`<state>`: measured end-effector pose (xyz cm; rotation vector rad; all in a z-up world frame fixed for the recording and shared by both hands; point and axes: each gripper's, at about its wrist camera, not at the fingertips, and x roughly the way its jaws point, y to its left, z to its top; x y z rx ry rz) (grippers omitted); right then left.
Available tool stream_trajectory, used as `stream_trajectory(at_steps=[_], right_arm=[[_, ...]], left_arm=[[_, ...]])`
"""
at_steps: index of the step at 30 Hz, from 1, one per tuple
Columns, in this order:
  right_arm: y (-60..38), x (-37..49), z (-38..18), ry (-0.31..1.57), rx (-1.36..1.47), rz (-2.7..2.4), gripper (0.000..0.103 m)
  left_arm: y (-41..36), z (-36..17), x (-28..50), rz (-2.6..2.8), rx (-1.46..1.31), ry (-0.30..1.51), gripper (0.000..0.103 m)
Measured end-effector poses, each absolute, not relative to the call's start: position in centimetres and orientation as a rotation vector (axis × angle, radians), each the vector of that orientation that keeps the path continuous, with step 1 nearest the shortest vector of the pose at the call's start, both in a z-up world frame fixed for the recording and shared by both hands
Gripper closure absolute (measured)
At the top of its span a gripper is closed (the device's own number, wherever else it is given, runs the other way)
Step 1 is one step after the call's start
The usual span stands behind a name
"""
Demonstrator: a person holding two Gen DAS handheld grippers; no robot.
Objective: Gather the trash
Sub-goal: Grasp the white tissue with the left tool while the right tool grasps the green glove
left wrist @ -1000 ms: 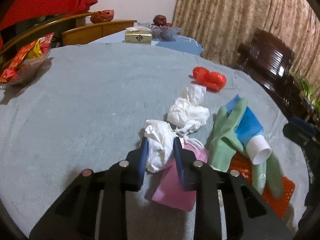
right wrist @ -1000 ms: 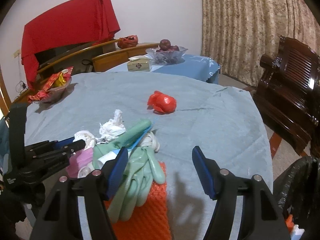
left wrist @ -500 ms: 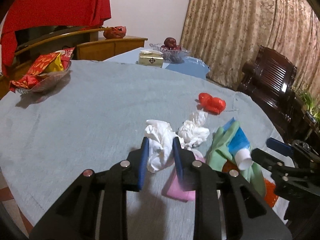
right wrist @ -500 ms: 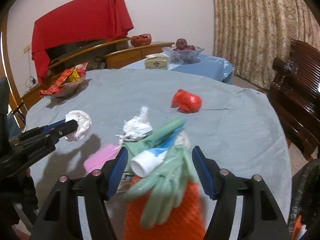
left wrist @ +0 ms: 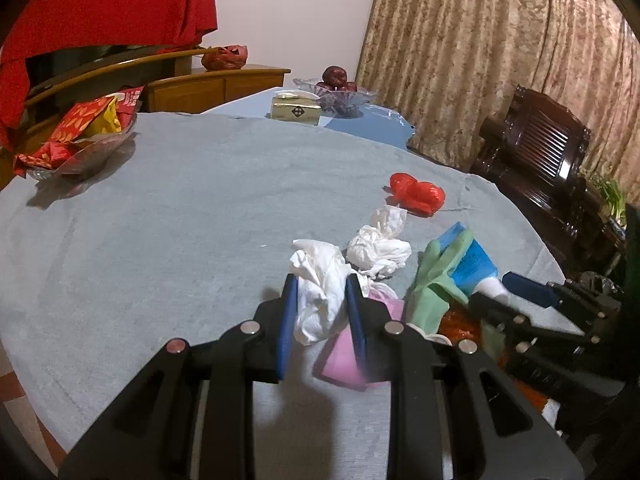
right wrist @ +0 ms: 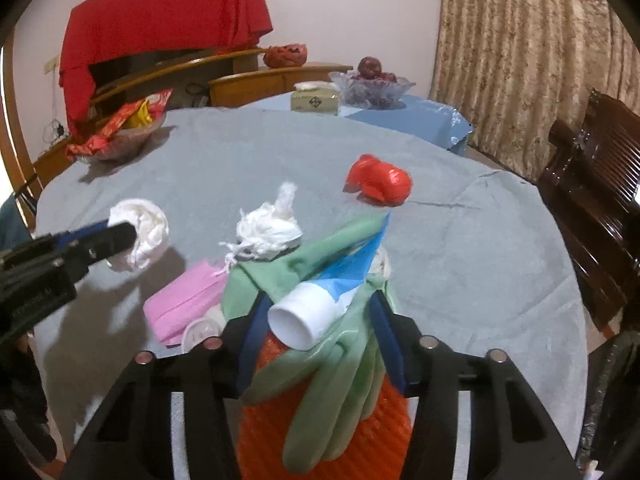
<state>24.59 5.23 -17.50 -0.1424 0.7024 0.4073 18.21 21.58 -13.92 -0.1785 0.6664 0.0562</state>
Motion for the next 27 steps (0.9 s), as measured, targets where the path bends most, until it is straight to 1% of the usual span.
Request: stream_trajectory(at_steps=[7, 12, 13, 15, 17, 19, 23, 27], right_arm=[[2.9, 24.6, -17.1, 0.719, -0.109, 0.377, 0.058], [3.7, 25.2, -17.7, 0.726, -0.126, 0.371, 0.053], [3.9, 25.4, -17.9, 0.725, -0.132, 0.364, 0.05], [4.2, 25.8, -18.2, 0.727, -0.132, 0.363, 0.05], [4.3, 26.0, -18.3, 0.733, -0.131, 0.383, 0.057], [4.1, 25.6, -18.0, 0.72, -0.123, 0.406, 0.06], [2.8, 25.0, -17.0, 0.708, -0.086, 0.442, 0.064], [0.6, 24.2, -16.2, 0.717, -0.021, 0.457, 0.065]], left_arm=[[20.5, -13.8, 18.6, 0.034, -0.182, 0.662, 0.079], [20.0, -13.8, 18.9, 0.026, -0.183, 0.667, 0.079], [20.0, -13.8, 18.9, 0.027, -0.183, 0.667, 0.079], [19.8, -13.8, 19.0, 0.025, -0.182, 0.671, 0.079], [19.8, -13.8, 19.0, 0.025, -0.179, 0.672, 0.079], [19.7, -13.7, 19.0, 0.024, -0.181, 0.67, 0.079], [19.3, -13.6, 19.0, 0.012, -0.178, 0.666, 0.079], [18.4, -13.1, 18.8, -0.018, -0.172, 0.666, 0.079]])
